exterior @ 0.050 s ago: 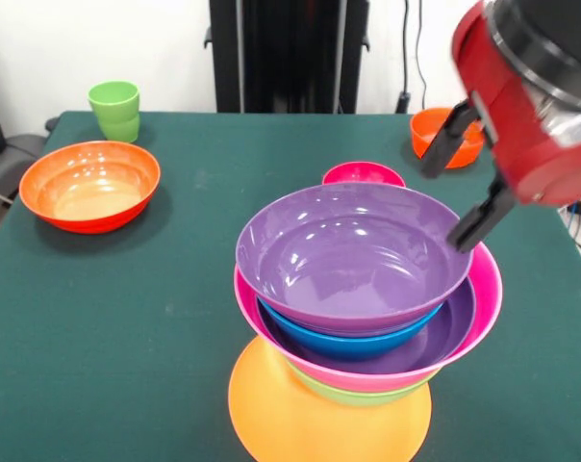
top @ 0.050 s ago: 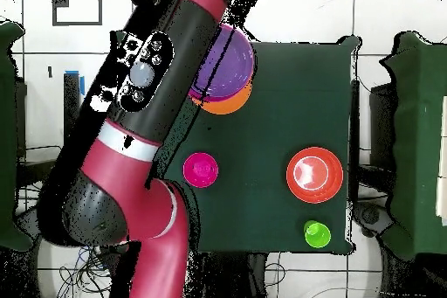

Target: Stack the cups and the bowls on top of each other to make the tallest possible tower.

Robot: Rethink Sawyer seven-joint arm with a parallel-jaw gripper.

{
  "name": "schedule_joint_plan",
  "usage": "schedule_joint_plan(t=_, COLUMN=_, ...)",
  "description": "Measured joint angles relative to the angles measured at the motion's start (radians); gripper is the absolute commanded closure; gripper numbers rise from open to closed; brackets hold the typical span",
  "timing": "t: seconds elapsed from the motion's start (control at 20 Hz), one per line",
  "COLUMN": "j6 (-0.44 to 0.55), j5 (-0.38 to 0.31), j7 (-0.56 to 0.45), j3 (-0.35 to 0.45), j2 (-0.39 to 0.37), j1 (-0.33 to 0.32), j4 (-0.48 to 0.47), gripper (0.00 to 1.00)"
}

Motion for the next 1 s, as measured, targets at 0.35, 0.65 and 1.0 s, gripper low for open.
schedule_joint_plan(t=0.35, j6=-0.070, j5=-0.122, j7=0.000, j3=0.160, j2=0.022, j1=0.146, j4=0.168, gripper=0.00)
schedule_joint_plan(t=0.65, j6=-0.160, j5=-0.217, j7=0.000, j3=0.267, j2=0.037, j1=0.264, j4=0.283, gripper=0.00)
schedule_joint_plan(t=1.0, j6=-0.234, j5=-0.332, j7=0.000, j3=0.390, j2=0.031, j1=0.363, j4=0.386, gripper=0.00)
